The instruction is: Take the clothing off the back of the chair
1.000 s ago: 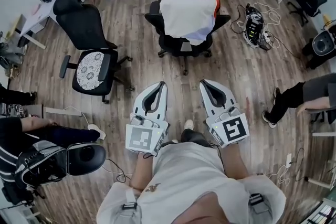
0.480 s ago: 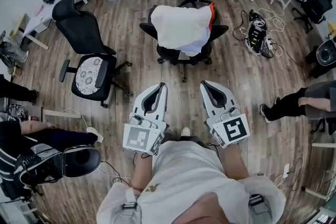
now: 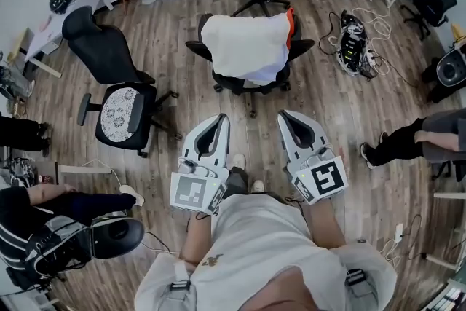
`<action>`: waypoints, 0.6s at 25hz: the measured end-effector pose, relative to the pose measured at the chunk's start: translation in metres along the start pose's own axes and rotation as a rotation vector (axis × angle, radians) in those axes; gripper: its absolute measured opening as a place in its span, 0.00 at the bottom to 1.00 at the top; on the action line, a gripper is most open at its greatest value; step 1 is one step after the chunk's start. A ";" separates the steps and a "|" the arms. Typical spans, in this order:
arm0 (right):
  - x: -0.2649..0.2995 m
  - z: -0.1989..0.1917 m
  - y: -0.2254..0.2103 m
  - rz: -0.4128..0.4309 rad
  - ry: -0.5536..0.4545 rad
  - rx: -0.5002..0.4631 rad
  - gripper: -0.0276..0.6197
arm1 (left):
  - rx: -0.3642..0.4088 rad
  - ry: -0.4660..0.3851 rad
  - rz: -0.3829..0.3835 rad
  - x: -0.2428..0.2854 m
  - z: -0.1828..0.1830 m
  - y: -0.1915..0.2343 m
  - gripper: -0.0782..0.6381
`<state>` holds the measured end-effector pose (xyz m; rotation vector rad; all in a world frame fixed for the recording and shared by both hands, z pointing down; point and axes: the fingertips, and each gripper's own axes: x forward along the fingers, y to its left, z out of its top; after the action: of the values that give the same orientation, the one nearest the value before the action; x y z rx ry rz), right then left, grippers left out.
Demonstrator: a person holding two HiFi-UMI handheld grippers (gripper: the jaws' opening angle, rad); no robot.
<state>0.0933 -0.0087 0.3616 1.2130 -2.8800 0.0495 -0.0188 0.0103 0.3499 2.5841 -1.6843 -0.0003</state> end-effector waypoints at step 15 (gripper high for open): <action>0.077 -0.005 -0.036 -0.079 0.036 -0.005 0.07 | -0.012 0.029 -0.056 0.066 -0.006 0.068 0.13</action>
<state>0.0656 -0.0885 0.3690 1.3095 -2.7972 0.0631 -0.0543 -0.0776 0.3608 2.6087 -1.5964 0.0243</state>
